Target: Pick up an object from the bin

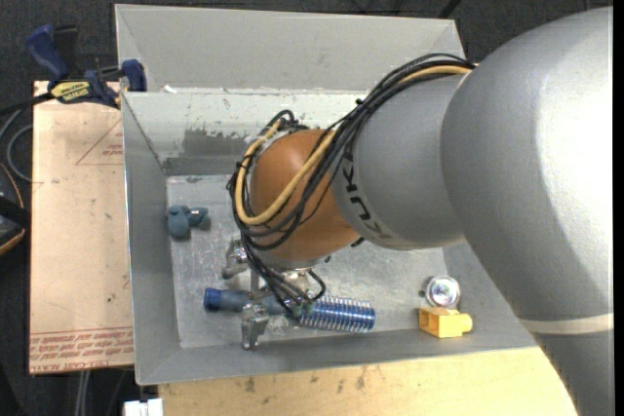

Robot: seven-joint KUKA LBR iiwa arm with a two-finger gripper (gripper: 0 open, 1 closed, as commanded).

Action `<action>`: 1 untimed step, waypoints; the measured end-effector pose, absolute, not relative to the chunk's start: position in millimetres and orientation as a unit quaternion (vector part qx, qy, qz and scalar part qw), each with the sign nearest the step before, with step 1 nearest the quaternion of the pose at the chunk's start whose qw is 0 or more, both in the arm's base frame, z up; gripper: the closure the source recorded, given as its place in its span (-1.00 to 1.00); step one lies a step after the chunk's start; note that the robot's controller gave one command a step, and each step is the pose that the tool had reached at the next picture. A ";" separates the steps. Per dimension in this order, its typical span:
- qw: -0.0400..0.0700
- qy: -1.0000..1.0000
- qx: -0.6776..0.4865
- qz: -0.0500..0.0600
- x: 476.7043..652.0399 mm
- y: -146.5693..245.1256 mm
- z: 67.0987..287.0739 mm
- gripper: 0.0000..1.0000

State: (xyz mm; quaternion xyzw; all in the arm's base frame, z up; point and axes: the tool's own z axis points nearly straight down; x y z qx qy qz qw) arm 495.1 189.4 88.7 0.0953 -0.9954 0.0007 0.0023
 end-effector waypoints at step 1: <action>0.001 -0.995 0.095 -0.001 496.3 190.8 89.9 1.00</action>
Offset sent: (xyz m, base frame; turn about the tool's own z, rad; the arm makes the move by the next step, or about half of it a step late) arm 0.0000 0.0000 0.0000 0.0000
